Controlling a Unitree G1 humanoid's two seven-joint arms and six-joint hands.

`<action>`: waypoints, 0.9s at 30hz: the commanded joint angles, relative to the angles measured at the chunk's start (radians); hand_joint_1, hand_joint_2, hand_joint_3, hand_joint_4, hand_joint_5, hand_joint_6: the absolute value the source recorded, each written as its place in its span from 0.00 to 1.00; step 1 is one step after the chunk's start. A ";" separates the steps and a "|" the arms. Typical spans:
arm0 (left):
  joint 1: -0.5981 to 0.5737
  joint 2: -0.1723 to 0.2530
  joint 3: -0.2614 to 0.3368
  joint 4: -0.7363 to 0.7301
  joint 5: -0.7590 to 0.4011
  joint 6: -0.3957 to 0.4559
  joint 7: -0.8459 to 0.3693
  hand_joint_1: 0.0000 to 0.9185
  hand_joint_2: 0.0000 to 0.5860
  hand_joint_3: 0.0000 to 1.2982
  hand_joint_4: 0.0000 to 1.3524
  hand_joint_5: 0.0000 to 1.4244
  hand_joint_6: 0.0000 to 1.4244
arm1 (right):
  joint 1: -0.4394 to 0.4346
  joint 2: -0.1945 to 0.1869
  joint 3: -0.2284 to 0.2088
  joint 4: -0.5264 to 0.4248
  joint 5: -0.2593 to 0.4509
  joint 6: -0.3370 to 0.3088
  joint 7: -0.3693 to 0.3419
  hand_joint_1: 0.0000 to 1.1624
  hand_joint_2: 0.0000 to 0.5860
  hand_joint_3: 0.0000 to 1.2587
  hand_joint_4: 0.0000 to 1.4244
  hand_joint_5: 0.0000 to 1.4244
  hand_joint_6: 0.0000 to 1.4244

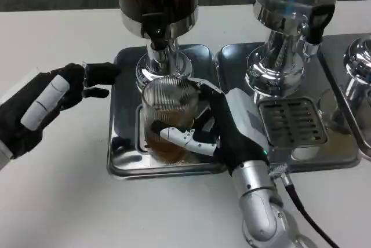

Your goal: Grasp the cup under the faucet to collect the drink, then remove the cup.

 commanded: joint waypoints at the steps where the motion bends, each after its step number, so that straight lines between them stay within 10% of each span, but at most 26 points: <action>1: -0.002 -0.004 -0.012 -0.005 0.014 -0.025 -0.007 0.00 0.22 0.28 0.15 0.13 0.18 | 0.007 -0.008 -0.022 -0.048 -0.003 -0.039 -0.039 0.58 0.39 0.39 0.50 0.61 0.86; 27: 0.085 0.067 -0.079 -0.139 0.130 -0.290 0.052 0.00 0.21 0.23 0.11 0.10 0.17 | 0.140 -0.052 -0.089 -0.337 -0.003 0.011 0.019 0.63 0.39 0.42 0.50 0.63 0.89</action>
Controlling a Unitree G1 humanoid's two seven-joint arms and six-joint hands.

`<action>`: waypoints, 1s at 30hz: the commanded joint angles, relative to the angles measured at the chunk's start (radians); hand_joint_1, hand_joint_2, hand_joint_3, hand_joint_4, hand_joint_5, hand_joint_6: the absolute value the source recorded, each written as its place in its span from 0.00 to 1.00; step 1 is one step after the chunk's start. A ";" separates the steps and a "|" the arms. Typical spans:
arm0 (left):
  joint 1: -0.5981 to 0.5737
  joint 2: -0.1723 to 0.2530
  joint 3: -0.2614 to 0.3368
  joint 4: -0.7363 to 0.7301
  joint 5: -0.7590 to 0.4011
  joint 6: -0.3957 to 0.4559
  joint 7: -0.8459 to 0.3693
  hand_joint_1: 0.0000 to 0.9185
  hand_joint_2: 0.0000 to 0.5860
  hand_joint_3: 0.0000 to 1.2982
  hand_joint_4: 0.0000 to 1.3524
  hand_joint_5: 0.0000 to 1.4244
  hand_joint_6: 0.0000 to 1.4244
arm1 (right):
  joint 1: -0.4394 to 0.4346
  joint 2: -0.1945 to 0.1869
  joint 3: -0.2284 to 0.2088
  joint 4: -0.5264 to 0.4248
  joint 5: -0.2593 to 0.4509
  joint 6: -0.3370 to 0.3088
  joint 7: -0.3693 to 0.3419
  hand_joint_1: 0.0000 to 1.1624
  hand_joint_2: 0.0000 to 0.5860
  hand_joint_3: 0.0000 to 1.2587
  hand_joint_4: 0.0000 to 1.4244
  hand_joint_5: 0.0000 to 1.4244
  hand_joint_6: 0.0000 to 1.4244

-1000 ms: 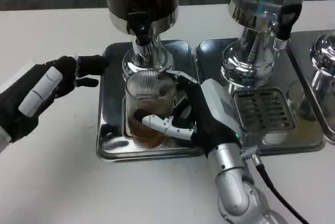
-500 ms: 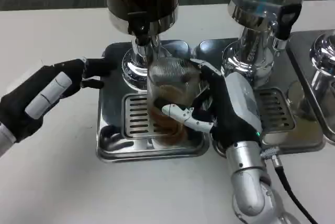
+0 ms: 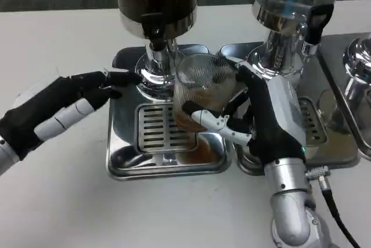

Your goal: Grasp the cup under the faucet to collect the drink, then remove the cup.

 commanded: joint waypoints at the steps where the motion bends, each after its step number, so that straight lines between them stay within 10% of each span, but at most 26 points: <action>1: 0.044 0.048 -0.013 -0.059 0.047 -0.084 0.032 0.00 0.21 0.22 0.10 0.10 0.17 | 0.019 0.003 -0.008 -0.091 0.002 0.009 0.019 0.63 0.39 0.42 0.50 0.63 0.89; 30: 0.349 0.223 -0.009 -0.383 0.038 -0.251 0.152 0.00 0.17 0.14 0.01 0.02 0.11 | 0.227 -0.056 -0.031 -0.432 0.005 0.057 0.180 0.64 0.37 0.44 0.52 0.64 0.89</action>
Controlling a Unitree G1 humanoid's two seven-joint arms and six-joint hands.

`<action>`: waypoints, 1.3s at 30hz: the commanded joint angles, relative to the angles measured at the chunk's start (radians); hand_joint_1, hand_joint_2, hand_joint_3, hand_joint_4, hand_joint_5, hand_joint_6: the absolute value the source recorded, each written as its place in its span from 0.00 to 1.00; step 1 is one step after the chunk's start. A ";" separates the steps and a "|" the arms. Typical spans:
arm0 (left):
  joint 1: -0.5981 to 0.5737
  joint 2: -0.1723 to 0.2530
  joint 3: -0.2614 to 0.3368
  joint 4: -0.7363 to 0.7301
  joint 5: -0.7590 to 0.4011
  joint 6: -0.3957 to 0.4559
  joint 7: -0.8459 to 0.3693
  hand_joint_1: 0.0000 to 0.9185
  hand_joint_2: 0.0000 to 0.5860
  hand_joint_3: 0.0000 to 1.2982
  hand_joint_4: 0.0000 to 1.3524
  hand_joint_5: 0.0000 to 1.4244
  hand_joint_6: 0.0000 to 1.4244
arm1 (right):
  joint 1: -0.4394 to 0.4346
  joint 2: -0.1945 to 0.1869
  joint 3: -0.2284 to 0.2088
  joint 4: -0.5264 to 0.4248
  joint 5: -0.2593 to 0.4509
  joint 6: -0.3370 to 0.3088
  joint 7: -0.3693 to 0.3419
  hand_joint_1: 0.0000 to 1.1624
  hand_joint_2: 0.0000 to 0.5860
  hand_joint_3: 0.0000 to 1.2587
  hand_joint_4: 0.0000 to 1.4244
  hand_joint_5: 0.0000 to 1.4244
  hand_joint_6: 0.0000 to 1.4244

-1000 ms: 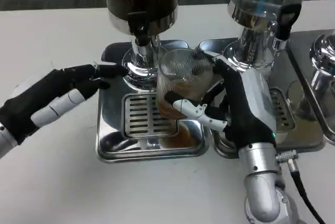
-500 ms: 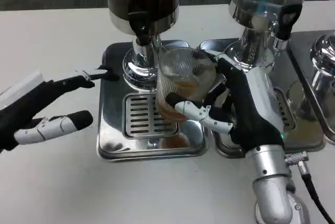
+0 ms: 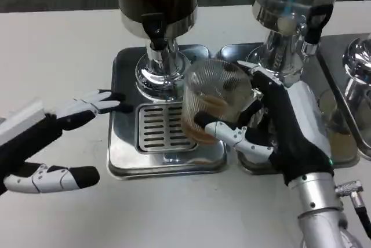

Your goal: Grasp the cup under the faucet to collect the drink, then remove the cup.

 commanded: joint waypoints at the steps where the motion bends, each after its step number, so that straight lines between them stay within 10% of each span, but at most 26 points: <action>1: 0.068 0.024 -0.003 -0.079 -0.039 -0.011 0.014 0.00 0.17 0.14 0.01 0.02 0.11 | 0.043 -0.007 -0.009 -0.109 0.008 -0.013 0.026 0.64 0.37 0.44 0.52 0.64 0.89; 39: 0.253 0.068 0.038 -0.293 -0.127 0.018 0.007 0.00 0.16 0.14 0.00 0.01 0.11 | 0.244 -0.029 -0.033 -0.344 0.021 -0.018 0.142 0.64 0.39 0.45 0.53 0.66 0.90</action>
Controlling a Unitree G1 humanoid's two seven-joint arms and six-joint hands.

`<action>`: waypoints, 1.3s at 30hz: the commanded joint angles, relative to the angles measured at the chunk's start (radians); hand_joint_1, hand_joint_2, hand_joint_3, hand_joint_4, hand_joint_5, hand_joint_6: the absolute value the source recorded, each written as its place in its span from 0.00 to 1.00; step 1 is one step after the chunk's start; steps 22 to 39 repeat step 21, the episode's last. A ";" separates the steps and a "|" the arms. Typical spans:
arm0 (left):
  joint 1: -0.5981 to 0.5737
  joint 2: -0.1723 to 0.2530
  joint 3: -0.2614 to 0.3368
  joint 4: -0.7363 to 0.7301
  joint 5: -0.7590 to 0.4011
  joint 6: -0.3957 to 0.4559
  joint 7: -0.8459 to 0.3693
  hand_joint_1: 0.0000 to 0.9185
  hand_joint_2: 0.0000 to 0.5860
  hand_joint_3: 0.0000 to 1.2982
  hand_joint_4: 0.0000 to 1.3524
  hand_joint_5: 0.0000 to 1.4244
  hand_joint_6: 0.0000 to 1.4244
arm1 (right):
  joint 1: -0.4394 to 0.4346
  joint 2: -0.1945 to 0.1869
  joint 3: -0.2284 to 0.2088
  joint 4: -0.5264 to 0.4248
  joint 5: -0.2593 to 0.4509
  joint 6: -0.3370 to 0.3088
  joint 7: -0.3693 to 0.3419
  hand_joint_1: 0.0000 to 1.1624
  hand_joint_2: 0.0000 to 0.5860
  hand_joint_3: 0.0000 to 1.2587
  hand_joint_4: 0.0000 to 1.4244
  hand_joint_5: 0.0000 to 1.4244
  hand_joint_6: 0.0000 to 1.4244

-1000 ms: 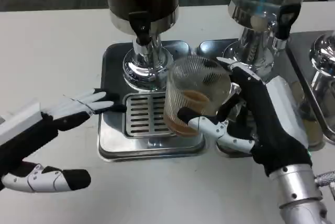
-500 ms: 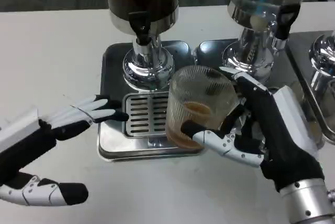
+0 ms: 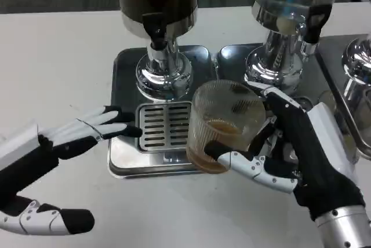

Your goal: Grasp the cup under the faucet to collect the drink, then remove the cup.

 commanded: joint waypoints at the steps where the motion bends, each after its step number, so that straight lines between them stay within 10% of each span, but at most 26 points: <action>1: 0.016 0.020 0.009 -0.012 -0.006 0.005 0.002 0.00 0.16 0.14 0.00 0.01 0.11 | -0.003 0.010 -0.008 -0.047 0.015 -0.019 -0.005 0.64 0.39 0.45 0.53 0.66 0.90; 39: 0.033 0.012 0.018 -0.025 0.009 -0.009 0.009 0.00 0.16 0.15 0.01 0.01 0.11 | -0.001 0.008 -0.019 -0.051 0.025 -0.029 -0.007 0.65 0.38 0.46 0.55 0.66 0.91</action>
